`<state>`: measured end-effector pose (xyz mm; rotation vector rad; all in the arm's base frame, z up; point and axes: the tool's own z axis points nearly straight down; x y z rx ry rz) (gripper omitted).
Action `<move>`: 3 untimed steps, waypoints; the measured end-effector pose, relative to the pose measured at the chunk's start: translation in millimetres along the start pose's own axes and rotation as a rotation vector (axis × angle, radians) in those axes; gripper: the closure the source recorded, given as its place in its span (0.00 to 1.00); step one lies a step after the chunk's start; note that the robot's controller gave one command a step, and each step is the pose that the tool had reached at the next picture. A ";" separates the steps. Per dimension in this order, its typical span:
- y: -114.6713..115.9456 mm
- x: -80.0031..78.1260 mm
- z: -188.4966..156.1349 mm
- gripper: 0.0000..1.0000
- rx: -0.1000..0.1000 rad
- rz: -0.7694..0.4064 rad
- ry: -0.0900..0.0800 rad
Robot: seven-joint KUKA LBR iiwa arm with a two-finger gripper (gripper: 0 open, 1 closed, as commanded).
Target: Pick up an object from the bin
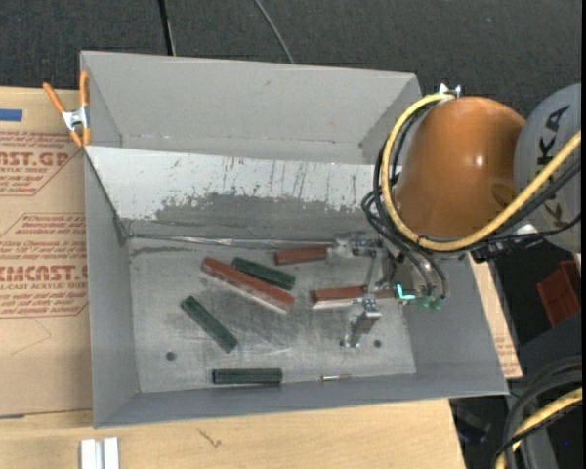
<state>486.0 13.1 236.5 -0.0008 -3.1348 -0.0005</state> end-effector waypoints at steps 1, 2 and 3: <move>0.0 -1.5 -3.8 0.00 0.000 0.000 -0.008; -8.1 -29.6 54.2 0.00 0.000 -0.005 -0.015; -46.0 -16.6 120.1 0.00 -0.001 0.064 -0.003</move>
Offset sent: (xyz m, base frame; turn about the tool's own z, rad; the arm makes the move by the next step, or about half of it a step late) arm 0.0657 -0.0219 -0.1476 -0.0100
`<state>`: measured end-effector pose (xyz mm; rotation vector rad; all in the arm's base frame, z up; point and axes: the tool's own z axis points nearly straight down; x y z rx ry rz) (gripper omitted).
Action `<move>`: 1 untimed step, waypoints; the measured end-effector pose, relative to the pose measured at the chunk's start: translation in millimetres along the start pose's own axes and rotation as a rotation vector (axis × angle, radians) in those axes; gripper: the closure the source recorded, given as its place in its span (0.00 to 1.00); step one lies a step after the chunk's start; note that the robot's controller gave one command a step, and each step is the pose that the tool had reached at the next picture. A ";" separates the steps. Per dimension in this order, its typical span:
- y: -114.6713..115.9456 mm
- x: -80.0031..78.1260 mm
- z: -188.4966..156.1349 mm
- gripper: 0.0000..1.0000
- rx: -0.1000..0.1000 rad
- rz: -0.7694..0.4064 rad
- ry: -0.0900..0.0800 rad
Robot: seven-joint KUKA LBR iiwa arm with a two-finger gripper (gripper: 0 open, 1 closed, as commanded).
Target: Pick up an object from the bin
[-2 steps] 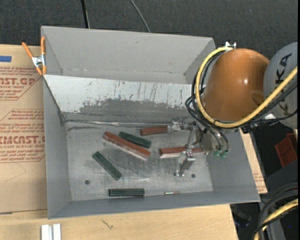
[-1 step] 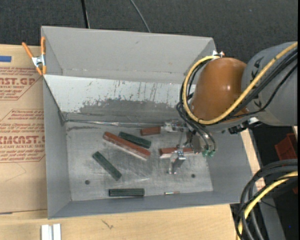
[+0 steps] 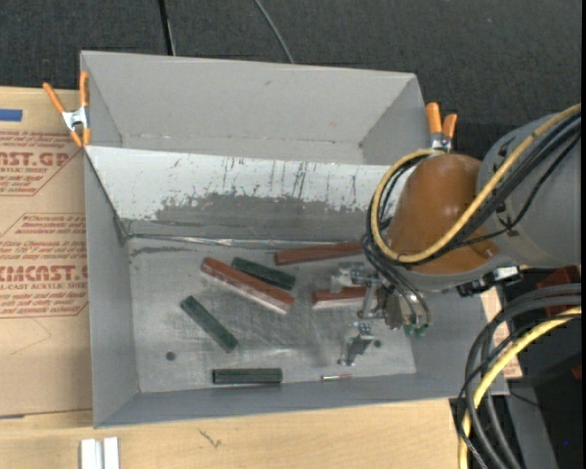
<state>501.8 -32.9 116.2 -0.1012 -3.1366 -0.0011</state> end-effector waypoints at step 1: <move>29.8 -48.8 37.0 1.00 0.000 -0.186 -0.002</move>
Offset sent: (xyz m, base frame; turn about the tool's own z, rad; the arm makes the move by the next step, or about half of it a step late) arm 0.0000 0.0000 0.0000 0.0000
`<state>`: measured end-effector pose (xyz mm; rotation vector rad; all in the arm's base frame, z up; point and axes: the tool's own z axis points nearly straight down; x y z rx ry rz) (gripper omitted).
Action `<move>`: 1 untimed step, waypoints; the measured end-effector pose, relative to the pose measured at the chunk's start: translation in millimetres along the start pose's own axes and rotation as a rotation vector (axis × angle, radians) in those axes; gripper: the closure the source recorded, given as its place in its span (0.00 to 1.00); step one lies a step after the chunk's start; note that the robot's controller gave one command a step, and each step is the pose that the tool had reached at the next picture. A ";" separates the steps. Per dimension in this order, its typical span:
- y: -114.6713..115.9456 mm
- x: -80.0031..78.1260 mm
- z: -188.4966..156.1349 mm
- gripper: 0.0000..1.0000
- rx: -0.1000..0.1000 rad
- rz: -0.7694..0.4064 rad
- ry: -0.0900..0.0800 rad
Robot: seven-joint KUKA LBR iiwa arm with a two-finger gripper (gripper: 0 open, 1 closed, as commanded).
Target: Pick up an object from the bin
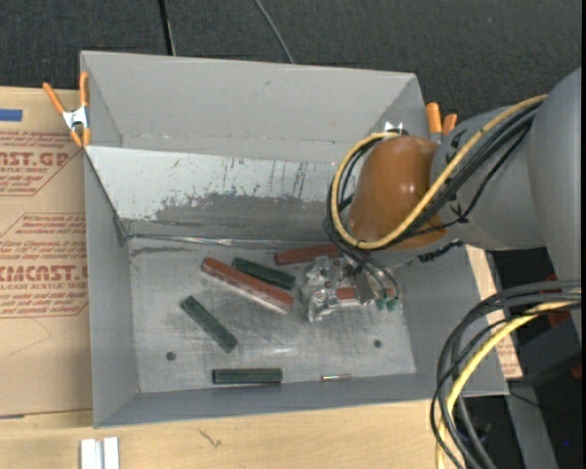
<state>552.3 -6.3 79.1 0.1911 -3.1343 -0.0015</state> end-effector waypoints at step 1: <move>-0.1 -0.2 0.8 0.00 0.000 0.000 -0.003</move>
Offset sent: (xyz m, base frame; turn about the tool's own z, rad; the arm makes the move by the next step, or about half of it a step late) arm 0.0000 0.0000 0.0000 0.0000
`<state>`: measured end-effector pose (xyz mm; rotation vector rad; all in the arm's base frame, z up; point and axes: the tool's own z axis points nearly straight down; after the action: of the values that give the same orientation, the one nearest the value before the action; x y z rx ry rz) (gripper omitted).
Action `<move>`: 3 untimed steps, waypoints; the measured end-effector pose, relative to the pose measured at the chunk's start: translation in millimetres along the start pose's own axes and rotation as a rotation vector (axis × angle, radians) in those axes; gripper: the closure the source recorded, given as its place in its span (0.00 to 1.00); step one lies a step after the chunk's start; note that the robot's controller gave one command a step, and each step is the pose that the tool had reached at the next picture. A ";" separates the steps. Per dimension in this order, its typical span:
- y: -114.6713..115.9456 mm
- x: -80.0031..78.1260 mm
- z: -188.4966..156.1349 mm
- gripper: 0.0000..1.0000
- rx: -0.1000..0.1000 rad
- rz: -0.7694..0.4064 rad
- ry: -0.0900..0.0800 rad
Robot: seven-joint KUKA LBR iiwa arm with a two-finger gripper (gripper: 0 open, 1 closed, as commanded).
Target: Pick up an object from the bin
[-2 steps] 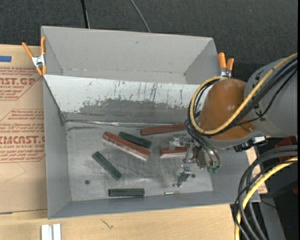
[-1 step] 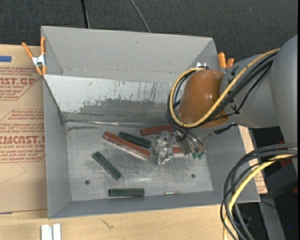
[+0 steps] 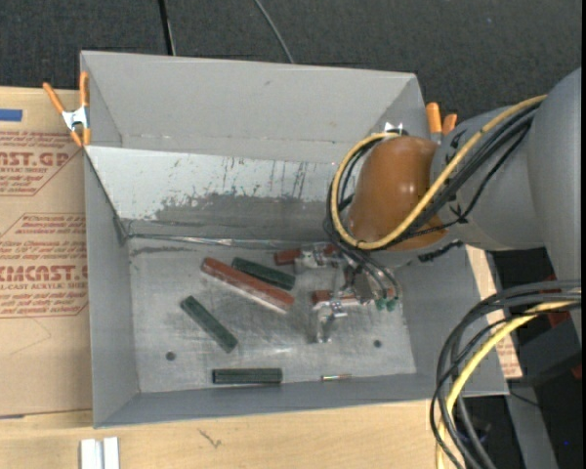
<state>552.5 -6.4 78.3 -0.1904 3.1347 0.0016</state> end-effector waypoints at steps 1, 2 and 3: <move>0.0 0.0 0.0 0.00 0.000 0.000 0.000; 3.5 2.6 0.9 0.00 0.001 0.019 -0.002; 1.6 16.5 -23.5 0.00 0.000 -0.110 0.001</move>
Offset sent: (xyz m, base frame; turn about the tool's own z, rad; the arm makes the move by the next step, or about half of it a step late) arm -0.0269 0.0391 -0.0083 0.1078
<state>535.8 -6.9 101.8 -0.3629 3.1207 0.0011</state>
